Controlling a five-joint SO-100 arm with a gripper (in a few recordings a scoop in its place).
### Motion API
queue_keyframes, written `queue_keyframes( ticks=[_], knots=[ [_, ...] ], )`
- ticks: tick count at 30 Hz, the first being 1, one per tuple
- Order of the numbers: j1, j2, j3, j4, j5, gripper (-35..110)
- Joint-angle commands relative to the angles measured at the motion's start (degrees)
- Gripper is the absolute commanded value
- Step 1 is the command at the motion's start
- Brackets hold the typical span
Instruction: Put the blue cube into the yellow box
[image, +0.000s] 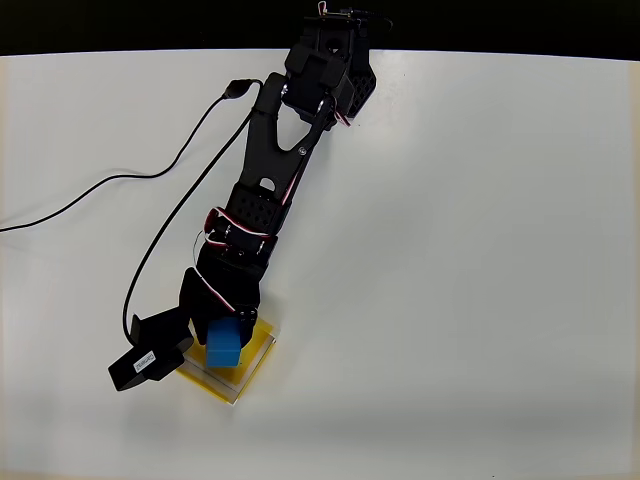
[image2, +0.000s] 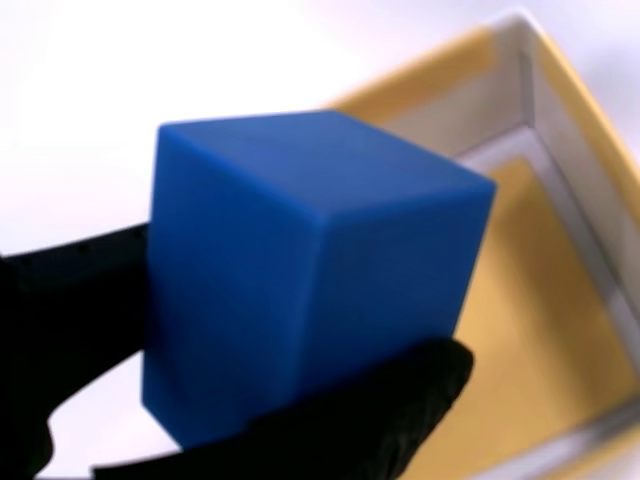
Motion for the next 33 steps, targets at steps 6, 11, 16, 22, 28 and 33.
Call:
queue_keyframes(
  ticks=[6, 11, 16, 22, 28, 33],
  knots=[
    [3.6, -0.88, -5.8, -4.48, 0.88, 16],
    [3.78, -2.99, -7.82, -7.56, 4.48, 23],
    [3.78, -4.66, -10.11, -9.4, 8.53, 33],
    [2.46, -2.9, -10.2, -10.55, 12.39, 38],
    [-0.09, 7.56, -8.44, -5.98, 13.8, 33],
    [-3.08, 17.14, -5.54, 0.26, 13.54, 28]
  ],
)
